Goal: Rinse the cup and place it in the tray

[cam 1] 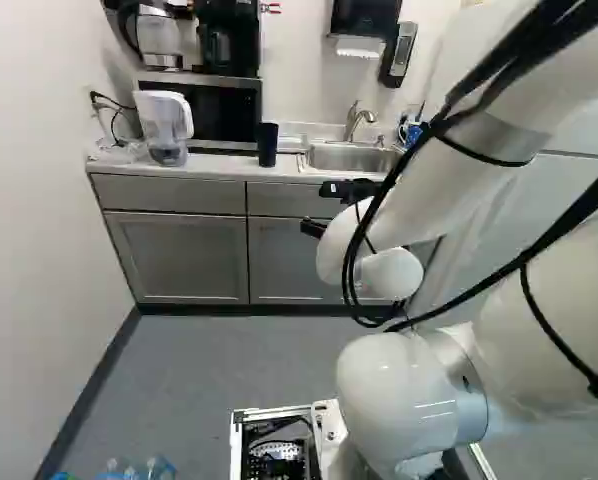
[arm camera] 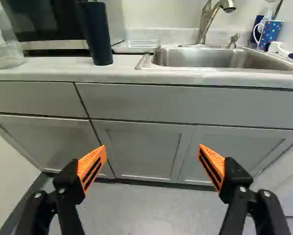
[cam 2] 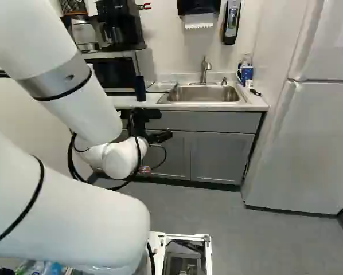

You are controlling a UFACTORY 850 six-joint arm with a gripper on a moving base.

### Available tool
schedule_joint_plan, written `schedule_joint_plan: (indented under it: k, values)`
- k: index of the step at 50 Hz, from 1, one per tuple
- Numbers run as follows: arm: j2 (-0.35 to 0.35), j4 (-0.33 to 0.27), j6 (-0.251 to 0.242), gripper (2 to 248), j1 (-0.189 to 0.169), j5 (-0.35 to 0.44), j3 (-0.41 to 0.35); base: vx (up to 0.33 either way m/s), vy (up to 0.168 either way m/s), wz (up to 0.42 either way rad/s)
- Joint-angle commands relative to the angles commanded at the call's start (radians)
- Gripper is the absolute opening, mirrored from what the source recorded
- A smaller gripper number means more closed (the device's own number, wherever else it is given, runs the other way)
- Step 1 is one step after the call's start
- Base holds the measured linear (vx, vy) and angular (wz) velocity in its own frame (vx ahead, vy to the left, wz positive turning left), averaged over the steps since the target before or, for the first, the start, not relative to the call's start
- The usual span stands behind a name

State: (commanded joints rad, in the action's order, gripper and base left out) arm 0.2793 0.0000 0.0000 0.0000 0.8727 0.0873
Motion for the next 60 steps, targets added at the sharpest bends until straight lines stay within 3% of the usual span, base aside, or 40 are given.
schedule_joint_plan:
  k: [24,60]
  values:
    - [0.009,0.000,0.000,247,0.000,0.000,0.005,0.000,0.000,0.000]
    - [-0.020,0.000,0.000,247,0.000,0.000,0.120,0.000,0.000,0.000]
